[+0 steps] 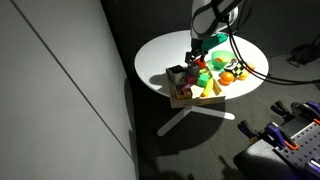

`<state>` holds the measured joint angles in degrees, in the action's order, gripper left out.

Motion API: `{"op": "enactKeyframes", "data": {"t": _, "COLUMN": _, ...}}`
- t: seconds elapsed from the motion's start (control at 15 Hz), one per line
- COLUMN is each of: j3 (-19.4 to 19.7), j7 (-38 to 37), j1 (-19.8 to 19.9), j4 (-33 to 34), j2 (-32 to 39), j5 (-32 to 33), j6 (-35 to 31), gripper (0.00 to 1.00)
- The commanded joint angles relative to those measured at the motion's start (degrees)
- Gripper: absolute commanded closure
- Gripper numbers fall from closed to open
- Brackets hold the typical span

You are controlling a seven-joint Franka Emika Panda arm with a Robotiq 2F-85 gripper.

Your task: Put the grey block in the green bowl

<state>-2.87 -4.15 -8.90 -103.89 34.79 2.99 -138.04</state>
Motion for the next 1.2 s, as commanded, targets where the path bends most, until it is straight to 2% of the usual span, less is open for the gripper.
{"op": "enactKeyframes", "data": {"t": 0.0, "j3": 1.4, "j7": -1.3, "j1": -1.5, "j4": 3.0, "j2": 1.6, "j5": 2.5, "j6": 2.3, "gripper": 0.00}}
{"op": "enactKeyframes", "data": {"t": 1.13, "j3": 3.4, "j7": -2.8, "j1": -2.9, "j4": 3.8, "j2": 3.4, "j5": 5.8, "j6": 2.5, "gripper": 0.00}}
